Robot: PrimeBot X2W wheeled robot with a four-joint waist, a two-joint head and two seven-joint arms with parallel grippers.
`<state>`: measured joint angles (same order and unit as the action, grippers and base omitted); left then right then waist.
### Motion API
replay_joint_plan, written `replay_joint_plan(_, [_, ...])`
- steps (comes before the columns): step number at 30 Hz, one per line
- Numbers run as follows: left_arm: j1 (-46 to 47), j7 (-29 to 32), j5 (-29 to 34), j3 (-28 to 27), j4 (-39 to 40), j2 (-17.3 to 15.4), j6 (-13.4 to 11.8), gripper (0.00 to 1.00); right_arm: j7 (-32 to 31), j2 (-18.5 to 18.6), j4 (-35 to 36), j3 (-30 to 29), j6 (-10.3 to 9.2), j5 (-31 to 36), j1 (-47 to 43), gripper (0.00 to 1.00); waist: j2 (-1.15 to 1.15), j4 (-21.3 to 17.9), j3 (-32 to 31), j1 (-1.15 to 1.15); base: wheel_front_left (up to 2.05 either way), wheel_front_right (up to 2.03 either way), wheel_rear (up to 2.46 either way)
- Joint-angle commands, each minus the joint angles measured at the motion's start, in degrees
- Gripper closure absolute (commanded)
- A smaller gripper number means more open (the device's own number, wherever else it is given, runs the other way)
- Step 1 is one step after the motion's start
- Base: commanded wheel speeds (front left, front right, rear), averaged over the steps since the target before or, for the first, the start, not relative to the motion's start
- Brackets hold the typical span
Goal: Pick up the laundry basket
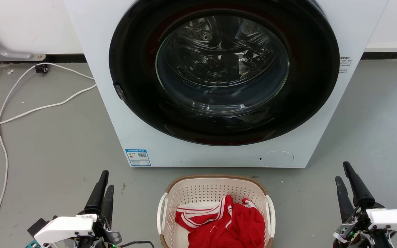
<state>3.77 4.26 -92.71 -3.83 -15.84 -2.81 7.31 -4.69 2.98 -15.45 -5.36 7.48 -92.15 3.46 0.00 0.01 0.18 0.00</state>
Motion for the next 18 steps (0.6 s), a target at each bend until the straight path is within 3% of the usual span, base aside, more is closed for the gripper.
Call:
replay_joint_plan(1, [1.49, -0.63, 0.67, 0.80, 1.23, -0.24, 0.03, 0.00, 0.69, 0.13, 1.57, 0.37, 0.00, 0.53, 1.04, 0.00, 0.00, 0.02, -0.02, 0.00, 0.00, 0.00, 0.00])
replay_joint_plan(8, [1.74, -2.49, 6.87, 1.83, 2.38, -0.23, 0.05, 0.00, 2.68, 1.01, 2.49, 1.36, 0.00, 5.28, 0.70, 0.00, 0.00, 0.15, -0.19, 0.00, 0.00, 0.00, 0.00])
replay_joint_plan(18, [1.77, -4.89, 24.43, 3.64, 5.17, -0.22, -0.22, 0.00, 5.12, 1.00, 3.96, 0.89, 0.00, 24.57, 0.79, 0.00, 0.00, 0.25, -0.33, 0.00, 0.00, 0.00, 0.00])
